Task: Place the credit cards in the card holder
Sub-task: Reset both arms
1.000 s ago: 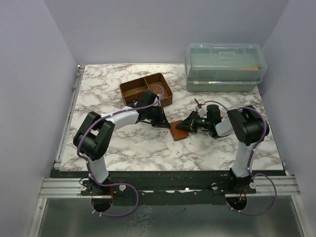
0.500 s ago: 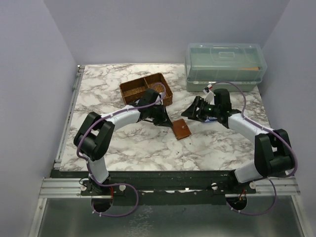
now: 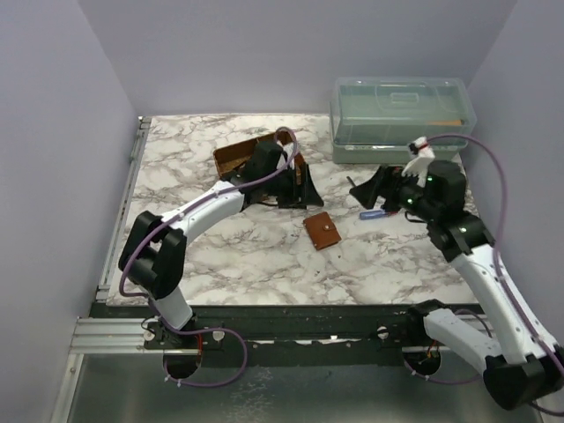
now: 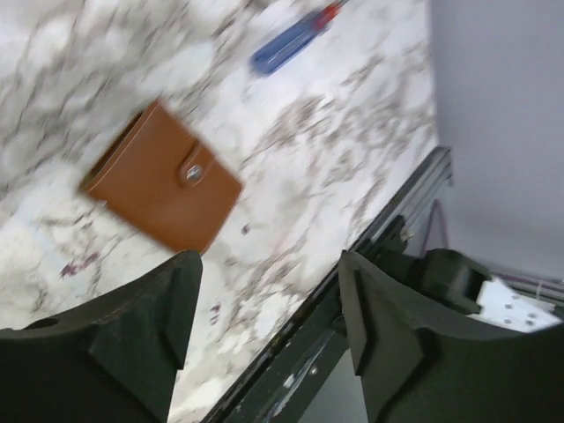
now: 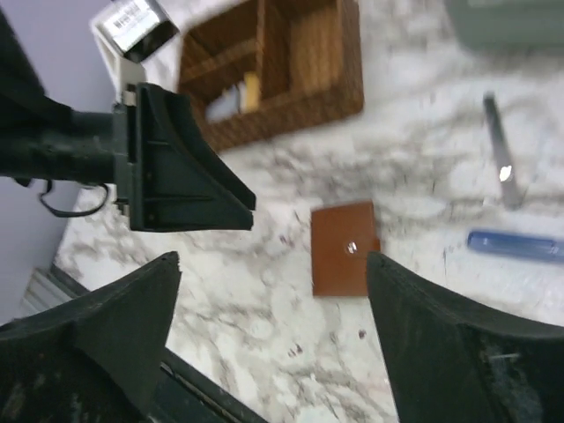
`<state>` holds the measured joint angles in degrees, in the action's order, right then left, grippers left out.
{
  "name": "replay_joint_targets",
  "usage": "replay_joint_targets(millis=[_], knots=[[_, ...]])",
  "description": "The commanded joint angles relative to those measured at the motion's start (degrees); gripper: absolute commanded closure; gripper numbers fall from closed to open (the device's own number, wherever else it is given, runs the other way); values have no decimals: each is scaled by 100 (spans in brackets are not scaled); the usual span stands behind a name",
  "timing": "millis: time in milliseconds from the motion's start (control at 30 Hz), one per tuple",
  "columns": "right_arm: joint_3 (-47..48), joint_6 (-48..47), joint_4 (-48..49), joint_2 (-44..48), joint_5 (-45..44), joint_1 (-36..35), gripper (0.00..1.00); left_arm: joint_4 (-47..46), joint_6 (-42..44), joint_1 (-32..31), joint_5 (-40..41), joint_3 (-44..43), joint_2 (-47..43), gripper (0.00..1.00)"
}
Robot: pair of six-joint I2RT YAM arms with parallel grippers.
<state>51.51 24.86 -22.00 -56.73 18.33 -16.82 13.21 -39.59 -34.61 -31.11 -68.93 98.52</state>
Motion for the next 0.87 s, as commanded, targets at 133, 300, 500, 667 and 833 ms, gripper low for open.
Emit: replay_joint_targets(millis=[133,300,500,667,833], knots=[[1630,-659,-1161,1495,-1185,-14,0,-560,795,-74,856,-989,-1630,6],[2302,-927,-1438,1849,-1581,-14,0,-1262,972,-82,1316,-772,-2377,1],[2566,-992,-1345,2410,-1718,-14,0,-1920,1117,-82,2057,-622,-2963,1],[2581,-943,-1245,2776,-1975,-14,0,-2107,1096,-81,2145,-646,-3028,1],[2654,-932,-1318,3036,-2106,-14,0,-2284,961,-81,1956,-651,-2901,1]])
